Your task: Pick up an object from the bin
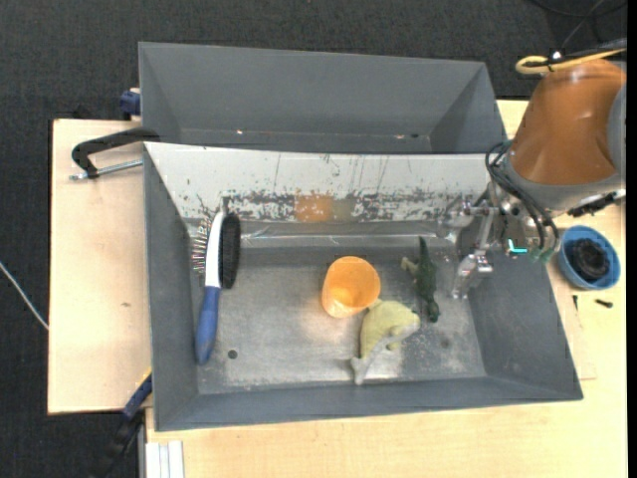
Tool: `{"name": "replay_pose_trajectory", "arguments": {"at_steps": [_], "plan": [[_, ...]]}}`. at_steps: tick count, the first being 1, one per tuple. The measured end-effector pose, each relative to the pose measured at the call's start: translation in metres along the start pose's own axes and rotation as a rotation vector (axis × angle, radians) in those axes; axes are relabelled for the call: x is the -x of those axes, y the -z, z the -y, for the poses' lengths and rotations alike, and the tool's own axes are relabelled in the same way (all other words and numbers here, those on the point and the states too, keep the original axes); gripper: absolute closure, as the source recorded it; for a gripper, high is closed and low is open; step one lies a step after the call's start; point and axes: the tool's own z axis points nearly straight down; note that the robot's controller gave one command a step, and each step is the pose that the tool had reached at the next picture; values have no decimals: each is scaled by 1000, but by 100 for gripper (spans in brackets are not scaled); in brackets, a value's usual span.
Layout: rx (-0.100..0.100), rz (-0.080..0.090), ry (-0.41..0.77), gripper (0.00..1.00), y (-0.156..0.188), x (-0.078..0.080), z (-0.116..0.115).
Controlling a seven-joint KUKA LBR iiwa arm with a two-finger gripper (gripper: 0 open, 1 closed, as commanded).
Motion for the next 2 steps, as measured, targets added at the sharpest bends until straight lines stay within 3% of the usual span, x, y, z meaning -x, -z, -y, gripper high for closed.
{"name": "replay_pose_trajectory", "arguments": {"at_steps": [1,2], "plan": [[-6,10,381,0,-93,6,-98],[-6,13,255,0,-92,28,-138]]}}
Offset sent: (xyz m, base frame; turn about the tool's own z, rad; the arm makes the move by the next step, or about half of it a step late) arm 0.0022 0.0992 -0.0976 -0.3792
